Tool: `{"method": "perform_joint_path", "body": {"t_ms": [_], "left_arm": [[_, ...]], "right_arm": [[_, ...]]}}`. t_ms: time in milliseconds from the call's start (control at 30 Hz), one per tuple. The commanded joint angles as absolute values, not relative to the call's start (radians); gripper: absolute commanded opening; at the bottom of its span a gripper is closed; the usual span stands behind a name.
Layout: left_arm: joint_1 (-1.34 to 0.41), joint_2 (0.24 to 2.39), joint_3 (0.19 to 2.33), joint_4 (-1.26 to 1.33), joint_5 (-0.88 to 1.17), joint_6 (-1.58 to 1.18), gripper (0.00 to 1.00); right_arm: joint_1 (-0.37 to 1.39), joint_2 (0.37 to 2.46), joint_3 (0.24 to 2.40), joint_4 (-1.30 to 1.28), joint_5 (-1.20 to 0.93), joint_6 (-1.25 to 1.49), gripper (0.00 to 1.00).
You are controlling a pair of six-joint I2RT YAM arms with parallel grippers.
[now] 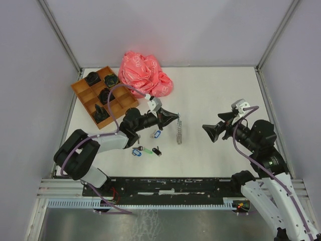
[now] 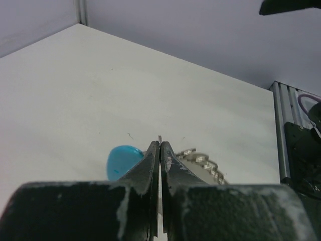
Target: Put the keys on the keyring
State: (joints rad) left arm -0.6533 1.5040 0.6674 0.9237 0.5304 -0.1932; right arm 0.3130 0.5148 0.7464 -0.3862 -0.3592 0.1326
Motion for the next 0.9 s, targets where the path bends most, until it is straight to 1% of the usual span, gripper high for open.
{"method": "perform_joint_path", "body": {"t_ms": [0,167,300,400,500,667,767,867], "left_arm": [[-0.658,1.547,0.597,1.342,0.627,-0.163,0.03],[-0.658,1.579,0.542,1.467,0.701,-0.182,0.03],[-0.657,1.585,0.505,1.522,0.745,-0.148,0.03],[-0.652,1.588,0.494,1.546,0.778,-0.138,0.03],[-0.649,1.588,0.494,1.554,0.805,-0.146,0.03],[-0.647,1.594,0.486,1.557,0.835,-0.133,0.03],[-0.648,1.599,0.479,1.566,0.868,-0.120,0.03],[-0.647,1.597,0.464,1.586,0.895,-0.094,0.03]], "right_arm": [[0.311,0.554,0.709,-0.242,-0.468,0.114,0.98],[0.312,0.618,0.691,-0.193,-0.546,0.115,0.95],[0.311,0.673,0.672,-0.099,-0.604,0.161,0.95],[0.312,0.726,0.666,-0.034,-0.629,0.179,0.94],[0.317,0.776,0.680,-0.026,-0.629,0.178,0.94],[0.353,0.796,0.648,0.015,-0.679,0.104,0.93],[0.379,0.803,0.630,0.034,-0.697,0.076,0.91],[0.395,0.812,0.615,0.056,-0.722,0.054,0.86]]}}
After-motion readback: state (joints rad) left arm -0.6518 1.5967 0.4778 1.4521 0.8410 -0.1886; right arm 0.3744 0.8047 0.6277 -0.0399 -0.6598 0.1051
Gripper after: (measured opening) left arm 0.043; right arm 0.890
